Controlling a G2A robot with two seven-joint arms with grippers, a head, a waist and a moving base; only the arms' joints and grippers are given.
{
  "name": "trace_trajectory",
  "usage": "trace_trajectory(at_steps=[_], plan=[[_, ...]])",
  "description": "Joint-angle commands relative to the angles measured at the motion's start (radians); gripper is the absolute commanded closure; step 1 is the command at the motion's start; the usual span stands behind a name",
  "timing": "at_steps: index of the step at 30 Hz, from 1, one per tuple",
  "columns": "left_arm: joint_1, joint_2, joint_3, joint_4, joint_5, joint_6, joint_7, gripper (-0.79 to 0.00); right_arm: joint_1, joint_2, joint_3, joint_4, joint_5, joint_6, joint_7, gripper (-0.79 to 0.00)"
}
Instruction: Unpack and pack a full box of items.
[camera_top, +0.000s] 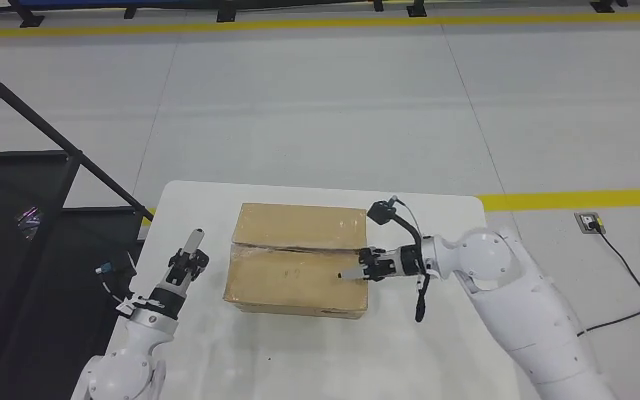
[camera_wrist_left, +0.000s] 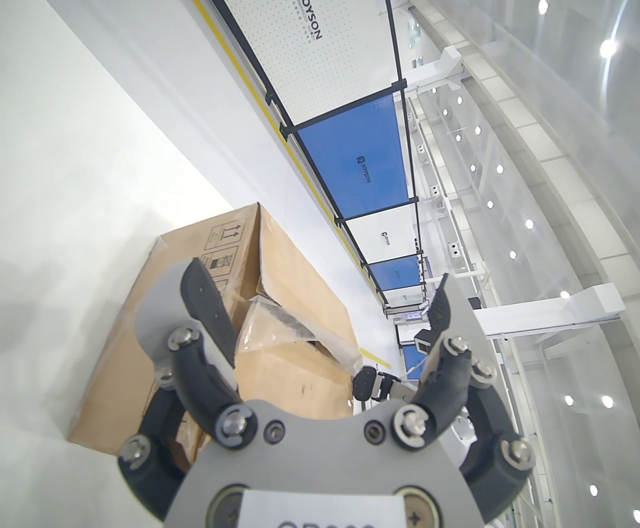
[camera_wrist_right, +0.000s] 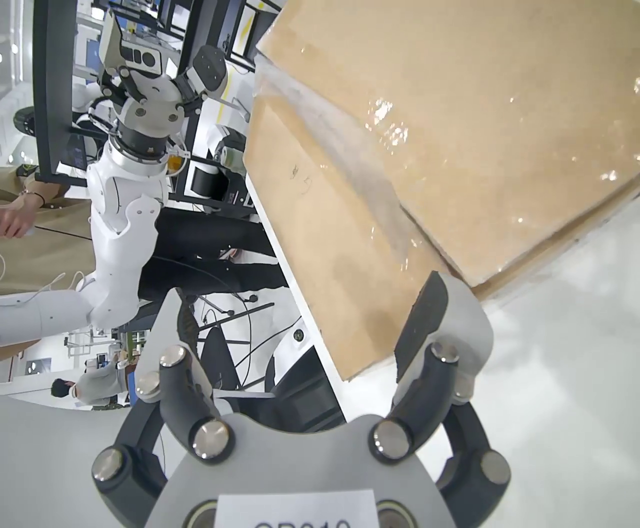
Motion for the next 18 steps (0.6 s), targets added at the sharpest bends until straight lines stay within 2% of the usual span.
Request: trace_trajectory(at_steps=[1, 12, 18], plan=[[0.001, 0.0, -0.002, 0.003, 0.0, 0.0, 0.001, -0.785, 0.012, -0.004, -0.015, 0.019, -0.001, 0.006, -0.02, -0.785], [0.01, -0.001, -0.008, 0.004, -0.005, 0.001, 0.007, -0.785, 0.059, -0.027, -0.066, 0.084, 0.137, -0.032, -0.037, -0.785], [0.01, -0.002, -0.006, 0.006, -0.005, -0.002, 0.008, -0.785, 0.086, -0.045, -0.09, 0.11, 0.192, -0.026, -0.109, -0.785]])
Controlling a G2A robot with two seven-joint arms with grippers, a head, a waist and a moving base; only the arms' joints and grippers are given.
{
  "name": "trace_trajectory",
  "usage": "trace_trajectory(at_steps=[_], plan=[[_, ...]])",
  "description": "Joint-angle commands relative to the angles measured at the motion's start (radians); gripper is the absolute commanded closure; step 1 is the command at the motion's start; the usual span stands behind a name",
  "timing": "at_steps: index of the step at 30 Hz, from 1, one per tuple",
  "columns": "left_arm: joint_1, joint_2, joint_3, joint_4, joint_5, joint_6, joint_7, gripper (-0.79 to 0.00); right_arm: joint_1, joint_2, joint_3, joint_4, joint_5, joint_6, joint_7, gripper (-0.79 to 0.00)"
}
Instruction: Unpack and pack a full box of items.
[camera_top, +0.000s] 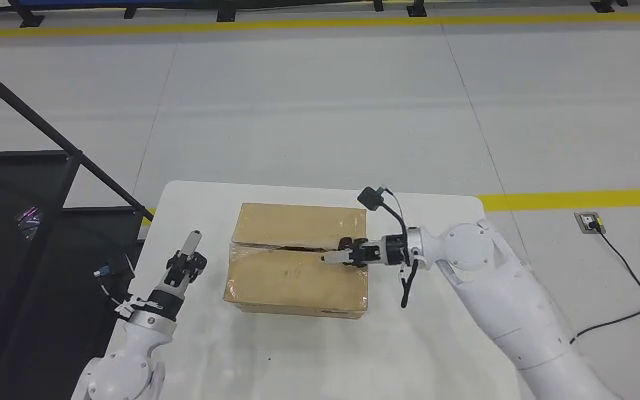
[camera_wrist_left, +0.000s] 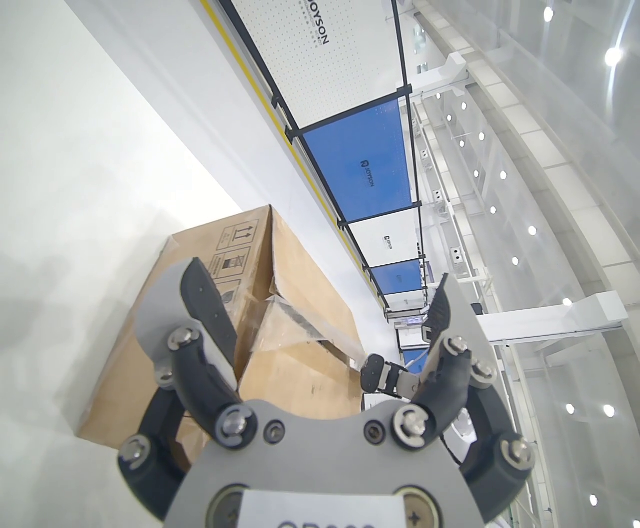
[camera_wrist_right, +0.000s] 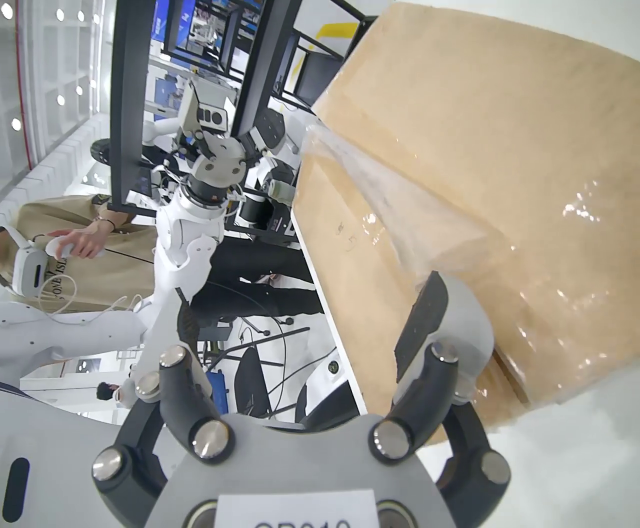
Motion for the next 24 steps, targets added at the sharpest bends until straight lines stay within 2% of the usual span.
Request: trace_trajectory(at_steps=[1, 11, 24], plan=[[0.0, 0.0, 0.001, 0.001, 0.0, -0.001, 0.0, -0.785, 0.01, -0.005, -0.008, 0.007, 0.008, 0.006, -0.023, -0.785], [-0.004, -0.001, 0.006, 0.007, 0.0, -0.004, -0.02, -0.785, 0.052, -0.03, -0.051, 0.043, -0.019, 0.018, -0.141, -0.785], [-0.154, -0.005, 0.091, 0.12, 0.019, 0.037, -0.075, -0.785, 0.07, -0.036, -0.054, 0.063, -0.172, 0.081, -0.287, -0.785]])
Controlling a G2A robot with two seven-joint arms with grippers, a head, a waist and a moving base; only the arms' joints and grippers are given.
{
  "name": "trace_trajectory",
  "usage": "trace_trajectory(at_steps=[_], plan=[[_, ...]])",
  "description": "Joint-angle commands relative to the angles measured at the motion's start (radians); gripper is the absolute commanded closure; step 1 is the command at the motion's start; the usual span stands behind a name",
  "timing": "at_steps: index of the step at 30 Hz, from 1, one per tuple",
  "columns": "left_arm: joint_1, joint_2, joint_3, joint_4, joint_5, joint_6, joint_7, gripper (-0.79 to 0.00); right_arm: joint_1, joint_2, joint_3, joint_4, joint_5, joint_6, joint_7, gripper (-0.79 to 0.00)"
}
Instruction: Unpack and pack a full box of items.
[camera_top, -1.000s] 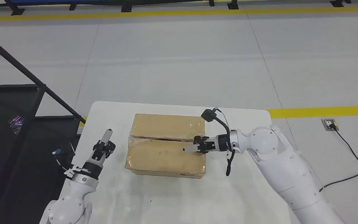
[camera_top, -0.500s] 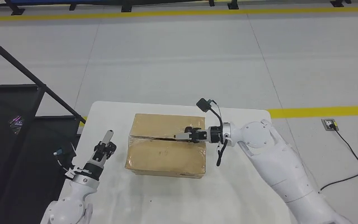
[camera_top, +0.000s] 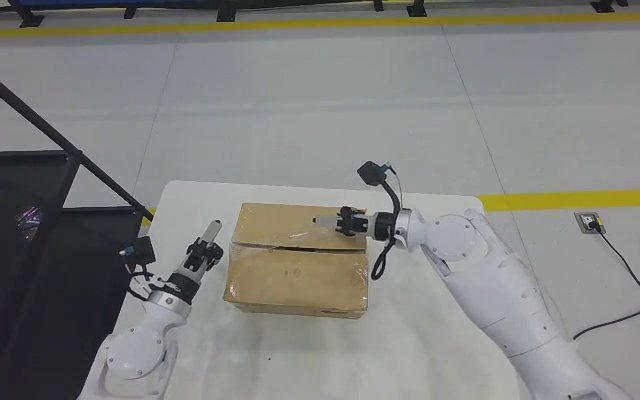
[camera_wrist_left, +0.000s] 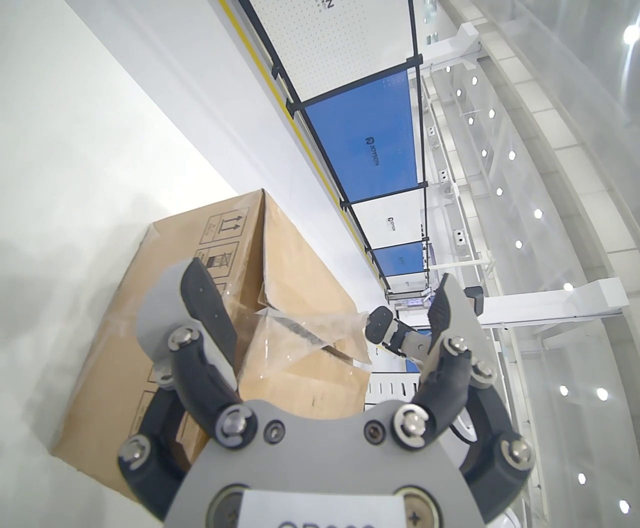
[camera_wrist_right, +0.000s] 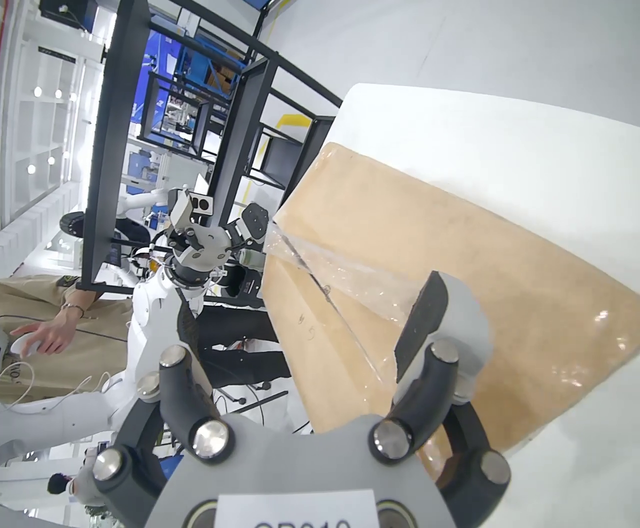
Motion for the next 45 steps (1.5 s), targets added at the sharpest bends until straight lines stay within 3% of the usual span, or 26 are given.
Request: trace_trajectory(at_steps=[1, 11, 28, 32, 33, 38, 45], plan=[[-0.014, -0.001, 0.013, 0.011, 0.005, 0.0, -0.008, -0.785, 0.002, 0.0, 0.0, 0.005, -0.014, 0.004, -0.005, -0.785], [-0.062, -0.005, 0.047, 0.042, -0.004, 0.011, -0.019, -0.785, 0.039, -0.012, -0.023, 0.07, -0.059, -0.013, 0.019, -0.785], [-0.077, -0.008, 0.07, 0.045, -0.005, 0.02, -0.016, -0.785, 0.072, -0.027, -0.059, 0.114, -0.125, -0.127, 0.055, -0.785], [-0.077, -0.009, 0.072, 0.046, -0.003, 0.024, -0.012, -0.785, 0.07, -0.025, -0.049, 0.11, -0.125, -0.136, 0.057, -0.505], [-0.077, -0.009, 0.073, 0.046, -0.001, 0.024, -0.013, -0.785, 0.068, -0.025, -0.045, 0.109, -0.123, -0.14, 0.058, -0.471], [-0.078, -0.009, 0.075, 0.05, 0.003, 0.027, -0.011, -0.785, 0.058, -0.016, -0.017, 0.097, -0.121, -0.156, 0.061, -0.545], [-0.08, -0.01, 0.077, 0.053, 0.006, 0.03, -0.009, -0.785, 0.033, 0.001, 0.022, 0.062, -0.131, -0.169, 0.095, -0.529]])
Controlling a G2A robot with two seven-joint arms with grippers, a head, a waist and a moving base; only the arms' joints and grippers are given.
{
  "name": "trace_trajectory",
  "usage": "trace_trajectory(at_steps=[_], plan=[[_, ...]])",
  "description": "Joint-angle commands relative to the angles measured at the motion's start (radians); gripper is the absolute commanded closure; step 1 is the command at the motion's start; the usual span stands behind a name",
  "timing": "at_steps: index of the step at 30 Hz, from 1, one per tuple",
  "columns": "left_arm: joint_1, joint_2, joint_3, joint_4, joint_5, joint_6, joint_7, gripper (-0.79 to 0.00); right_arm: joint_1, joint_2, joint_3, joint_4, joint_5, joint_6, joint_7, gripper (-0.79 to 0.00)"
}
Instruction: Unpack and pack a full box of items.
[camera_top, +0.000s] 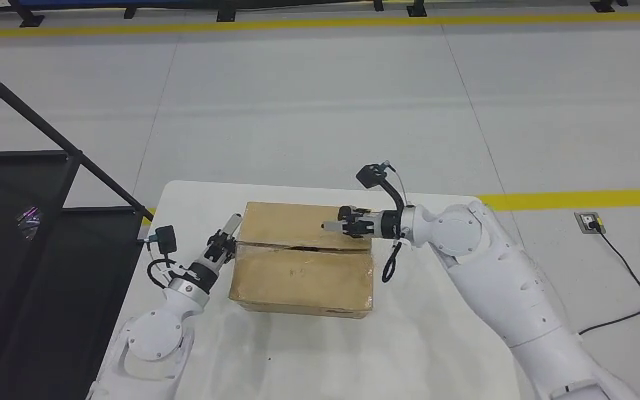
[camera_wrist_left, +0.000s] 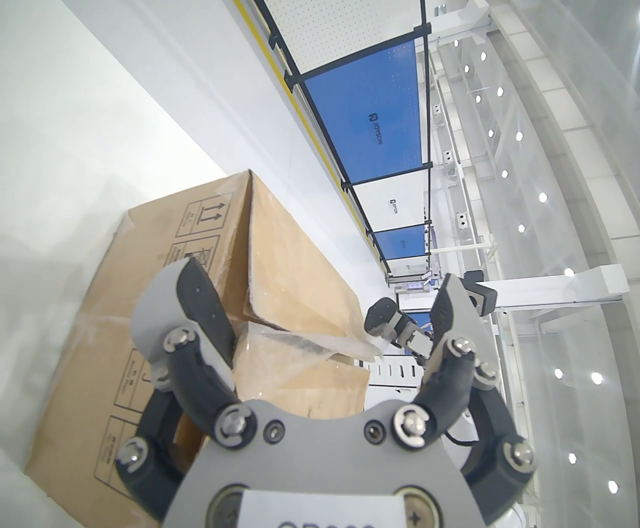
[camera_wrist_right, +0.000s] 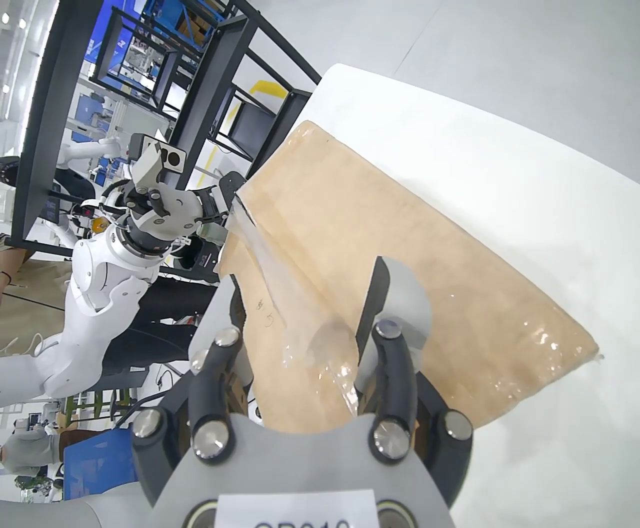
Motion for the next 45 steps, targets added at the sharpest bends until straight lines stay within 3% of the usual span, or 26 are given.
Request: trace_trajectory(at_steps=[1, 12, 16, 27, 30, 37, 39, 42, 45], plan=[[0.0, 0.0, 0.0, 0.0, 0.0, 0.0, 0.0, -0.785, -0.006, 0.004, 0.005, -0.011, -0.017, -0.001, 0.014, -0.523], [0.024, 0.002, -0.008, -0.053, -0.036, -0.02, -0.056, -0.785, -0.084, 0.036, 0.081, -0.128, -0.038, 0.018, 0.014, -0.603], [0.03, 0.006, -0.016, -0.064, -0.028, -0.013, -0.089, -0.785, -0.134, 0.05, 0.119, -0.194, -0.026, 0.034, 0.019, -0.767], [0.095, 0.014, -0.102, -0.112, -0.091, -0.028, -0.096, -0.785, -0.235, 0.083, 0.204, -0.3, 0.001, 0.019, 0.073, -0.785], [0.131, 0.019, -0.148, -0.141, -0.101, -0.04, -0.095, -0.785, -0.267, 0.092, 0.254, -0.314, -0.01, 0.109, 0.013, -0.785], [0.181, 0.024, -0.191, -0.171, -0.098, -0.048, -0.096, -0.785, -0.277, 0.092, 0.252, -0.325, -0.018, 0.099, -0.008, -0.785], [0.182, 0.023, -0.182, -0.172, -0.087, -0.046, -0.087, -0.785, -0.302, 0.097, 0.254, -0.368, -0.061, 0.003, -0.032, -0.785], [0.185, 0.022, -0.166, -0.177, -0.072, -0.044, -0.074, -0.785, -0.353, 0.113, 0.267, -0.478, -0.258, -0.136, -0.069, -0.785], [0.185, 0.022, -0.156, -0.178, -0.069, -0.043, -0.069, -0.785, -0.421, 0.124, 0.27, -0.606, -0.505, -0.126, -0.118, -0.785]])
